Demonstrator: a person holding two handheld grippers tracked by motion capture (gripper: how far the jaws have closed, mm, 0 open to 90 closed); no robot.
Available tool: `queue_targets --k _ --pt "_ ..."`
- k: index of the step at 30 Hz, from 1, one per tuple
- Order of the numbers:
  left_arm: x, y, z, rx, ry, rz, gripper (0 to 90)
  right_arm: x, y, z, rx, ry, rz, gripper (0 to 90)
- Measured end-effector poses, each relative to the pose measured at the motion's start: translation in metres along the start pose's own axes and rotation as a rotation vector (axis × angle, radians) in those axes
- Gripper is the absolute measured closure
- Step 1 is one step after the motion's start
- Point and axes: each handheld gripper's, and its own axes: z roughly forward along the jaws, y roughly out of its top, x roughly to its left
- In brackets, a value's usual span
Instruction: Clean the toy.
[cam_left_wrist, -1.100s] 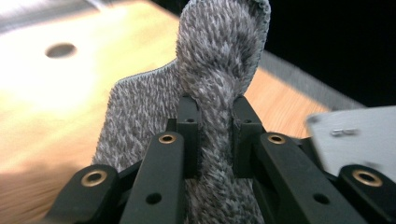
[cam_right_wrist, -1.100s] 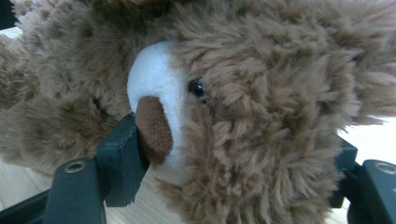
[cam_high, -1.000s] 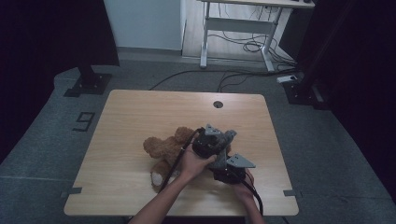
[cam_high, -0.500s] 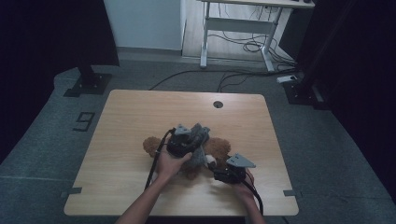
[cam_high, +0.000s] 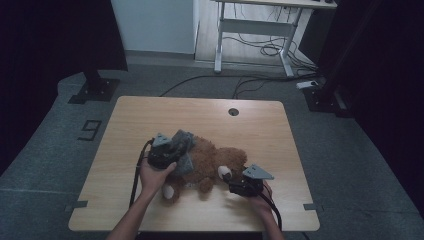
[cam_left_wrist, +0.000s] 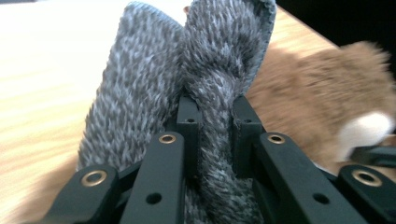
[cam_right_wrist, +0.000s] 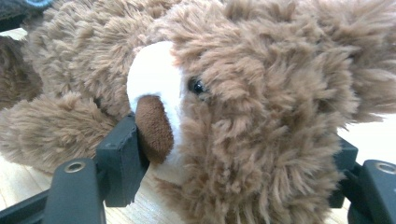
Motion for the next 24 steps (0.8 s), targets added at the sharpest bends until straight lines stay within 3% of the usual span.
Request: queue_targets --k 2,5,8,15,18,20,24 --pt "0.013 -0.008 -0.002 0.013 0.026 -0.023 77.3 0.000 0.000 0.000 0.000 0.000 -0.001 26.7" --pt "0.029 -0.022 -0.003 0.028 0.028 -0.069 77.1 0.000 0.000 0.000 0.000 -0.001 -0.004 26.7" --pt "0.034 -0.031 -0.005 0.035 0.059 -0.055 77.1 0.001 0.000 0.000 -0.001 -0.002 -0.004 26.7" --pt "0.052 -0.044 -0.007 0.072 0.090 -0.104 77.0 0.001 0.000 0.000 0.000 -0.004 -0.004 26.6" --pt "0.055 -0.040 -0.014 0.059 0.080 -0.123 76.9 0.000 0.000 0.000 -0.001 -0.003 -0.002 26.6" --pt "0.051 -0.032 -0.020 0.041 0.085 -0.107 76.8 0.000 0.000 0.000 0.000 -0.003 -0.001 26.6" --pt "0.037 -0.011 -0.034 -0.024 0.048 -0.074 76.7 0.000 0.000 0.000 0.000 -0.005 0.000 26.4"
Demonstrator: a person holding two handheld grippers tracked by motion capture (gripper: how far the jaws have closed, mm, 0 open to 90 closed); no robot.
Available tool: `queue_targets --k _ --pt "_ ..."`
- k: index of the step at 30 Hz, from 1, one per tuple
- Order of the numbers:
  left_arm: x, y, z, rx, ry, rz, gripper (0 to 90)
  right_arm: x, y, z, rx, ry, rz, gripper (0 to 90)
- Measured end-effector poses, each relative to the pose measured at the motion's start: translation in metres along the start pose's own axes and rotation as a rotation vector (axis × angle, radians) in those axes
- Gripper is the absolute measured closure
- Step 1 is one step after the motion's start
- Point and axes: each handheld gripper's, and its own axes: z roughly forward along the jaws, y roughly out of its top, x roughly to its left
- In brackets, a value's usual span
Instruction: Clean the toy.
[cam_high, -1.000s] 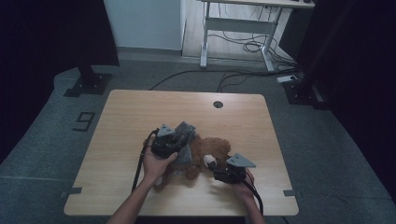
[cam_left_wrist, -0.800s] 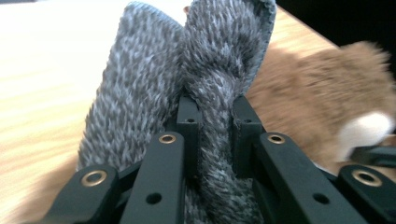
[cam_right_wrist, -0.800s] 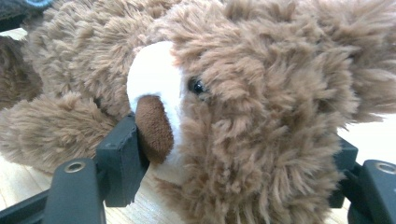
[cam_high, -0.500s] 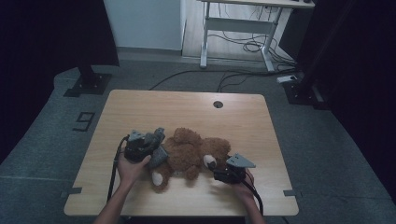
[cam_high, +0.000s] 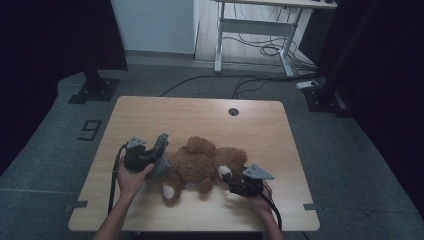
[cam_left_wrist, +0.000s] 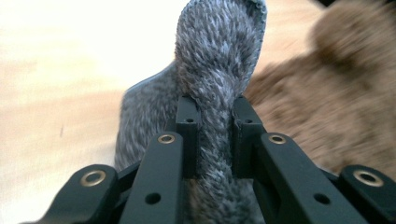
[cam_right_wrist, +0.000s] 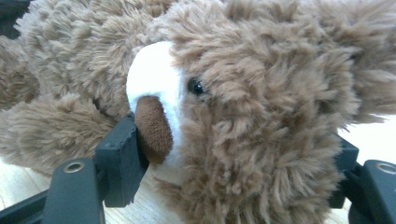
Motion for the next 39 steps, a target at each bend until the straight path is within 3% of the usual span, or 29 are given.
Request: queue_targets --k 6,11,13,18,21,23,25,28,31,34,37,39 --pt "-0.046 0.024 -0.002 -0.044 -0.084 0.095 76.7 0.000 0.000 0.000 0.000 -0.001 0.001 26.4" --pt "-0.099 0.038 0.017 -0.061 -0.142 0.221 76.6 0.000 0.000 0.000 -0.001 -0.001 0.002 26.4" --pt "-0.120 0.044 0.029 -0.059 -0.173 0.247 76.6 0.000 0.000 0.000 0.001 0.001 0.003 26.4" --pt "-0.165 0.052 0.069 -0.004 -0.234 0.276 76.3 0.000 0.000 0.000 -0.001 0.001 0.003 26.4" --pt "-0.186 0.047 0.094 0.062 -0.246 0.305 75.9 0.000 0.000 0.000 -0.002 0.000 -0.001 26.4" --pt "-0.194 0.038 0.108 0.109 -0.232 0.334 75.8 0.000 0.000 0.000 -0.001 0.002 0.005 26.4" --pt "-0.194 0.029 0.113 0.091 -0.211 0.363 75.9 0.000 0.000 0.000 0.004 0.001 0.001 26.4" --pt "-0.183 0.027 0.108 0.081 -0.243 0.307 76.4 0.000 0.000 0.000 0.005 0.000 -0.006 26.3" --pt "-0.168 0.027 0.098 0.069 -0.216 0.283 76.6 0.000 0.000 0.000 0.004 0.000 -0.003 26.3" --pt "-0.146 0.024 0.087 0.076 -0.147 0.278 76.8 -0.001 0.000 0.000 0.003 0.001 0.000 26.3" --pt "-0.117 0.021 0.073 0.062 -0.161 0.208 77.1 -0.001 0.000 0.000 0.000 0.001 0.001 26.3" --pt "-0.102 0.020 0.062 0.048 -0.157 0.183 77.1 -0.001 0.000 0.000 0.000 0.004 0.002 26.3"
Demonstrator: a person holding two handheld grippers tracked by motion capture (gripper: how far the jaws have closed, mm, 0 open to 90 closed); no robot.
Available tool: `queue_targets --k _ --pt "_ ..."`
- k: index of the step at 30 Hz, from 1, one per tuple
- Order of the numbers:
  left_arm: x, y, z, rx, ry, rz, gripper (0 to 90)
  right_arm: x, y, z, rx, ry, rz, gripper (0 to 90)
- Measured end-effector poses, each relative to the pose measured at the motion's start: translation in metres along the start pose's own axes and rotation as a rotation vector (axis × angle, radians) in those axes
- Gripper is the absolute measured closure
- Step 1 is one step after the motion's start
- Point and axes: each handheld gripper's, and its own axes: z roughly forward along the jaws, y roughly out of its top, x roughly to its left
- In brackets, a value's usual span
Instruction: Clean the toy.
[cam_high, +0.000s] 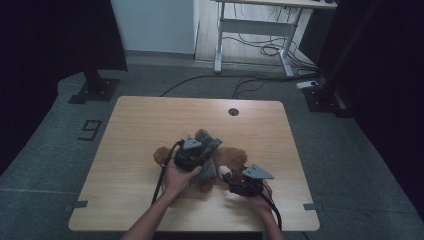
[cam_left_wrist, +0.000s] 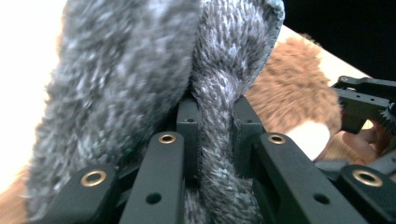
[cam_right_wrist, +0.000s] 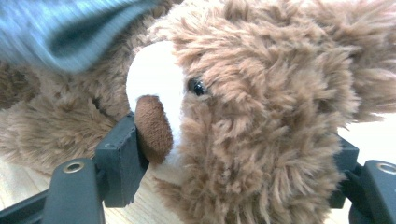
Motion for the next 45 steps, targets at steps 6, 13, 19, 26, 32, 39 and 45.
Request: queue_targets --k 6,13,19,26,32,39,45 --pt "0.038 -0.015 -0.032 -0.023 0.049 -0.068 76.8 0.000 0.000 0.000 0.000 0.000 0.002 26.3" --pt "0.069 -0.042 -0.045 -0.013 0.103 -0.139 76.6 0.000 0.000 0.000 0.000 0.000 0.000 26.3" --pt "0.076 -0.053 -0.047 -0.004 0.125 -0.151 76.6 0.001 0.000 0.000 -0.001 -0.002 -0.001 26.2" --pt "0.085 -0.057 -0.052 -0.001 0.142 -0.188 76.4 0.001 0.000 0.001 -0.002 -0.003 0.000 26.2" --pt "0.079 -0.032 -0.057 -0.035 0.134 -0.175 76.0 0.003 0.001 0.003 -0.004 -0.024 -0.008 26.4" --pt "0.057 0.017 -0.021 -0.021 0.077 -0.116 75.9 0.006 0.006 0.013 0.003 -0.084 -0.039 26.9" --pt "0.054 0.032 0.006 0.003 0.051 -0.136 75.8 0.004 0.008 0.019 0.001 -0.131 -0.045 27.3"
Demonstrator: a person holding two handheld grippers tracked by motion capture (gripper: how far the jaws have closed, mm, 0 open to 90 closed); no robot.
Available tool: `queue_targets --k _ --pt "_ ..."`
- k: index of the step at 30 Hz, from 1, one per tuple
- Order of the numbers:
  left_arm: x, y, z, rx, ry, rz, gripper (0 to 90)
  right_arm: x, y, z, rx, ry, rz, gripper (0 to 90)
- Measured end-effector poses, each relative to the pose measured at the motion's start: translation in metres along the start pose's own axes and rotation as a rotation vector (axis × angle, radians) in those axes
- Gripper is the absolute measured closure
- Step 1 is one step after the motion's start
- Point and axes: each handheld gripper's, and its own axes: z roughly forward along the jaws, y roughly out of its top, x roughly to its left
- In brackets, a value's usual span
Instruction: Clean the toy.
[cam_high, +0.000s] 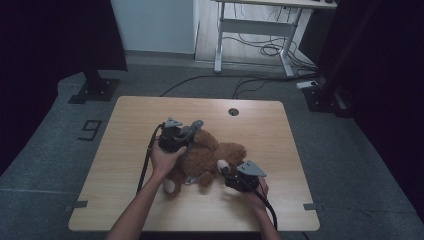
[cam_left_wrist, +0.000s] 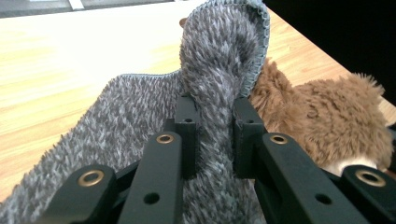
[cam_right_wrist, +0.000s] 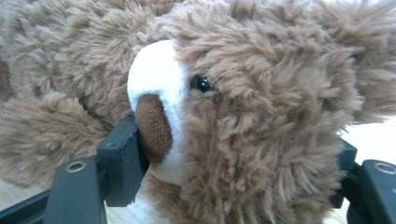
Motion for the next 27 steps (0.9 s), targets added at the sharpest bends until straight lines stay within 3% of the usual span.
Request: queue_targets --k 2,4,9,13,18,24,27 --pt "0.000 -0.002 0.006 0.025 -0.003 -0.009 75.7 0.000 0.000 0.000 0.000 -0.002 0.002 27.2" --pt "-0.003 -0.008 0.010 0.041 0.001 0.012 75.9 0.000 0.000 0.000 0.003 -0.001 -0.004 26.8" --pt "-0.007 -0.024 0.005 0.016 -0.012 0.029 76.8 0.001 0.000 -0.002 0.002 0.002 0.017 14.5" --pt "-0.011 -0.041 -0.002 -0.031 -0.010 0.052 77.4 0.005 0.002 -0.004 0.014 -0.010 0.040 4.7" --pt "-0.011 -0.058 -0.012 -0.083 -0.046 0.021 77.8 0.002 0.000 -0.008 0.045 0.032 0.089 0.0" --pt "-0.021 -0.074 -0.022 -0.129 -0.027 0.068 77.8 -0.001 0.005 -0.022 0.078 0.087 0.060 0.0" --pt "-0.024 -0.079 -0.027 -0.138 -0.033 0.072 77.8 -0.009 0.011 -0.036 0.030 0.120 0.103 0.0"
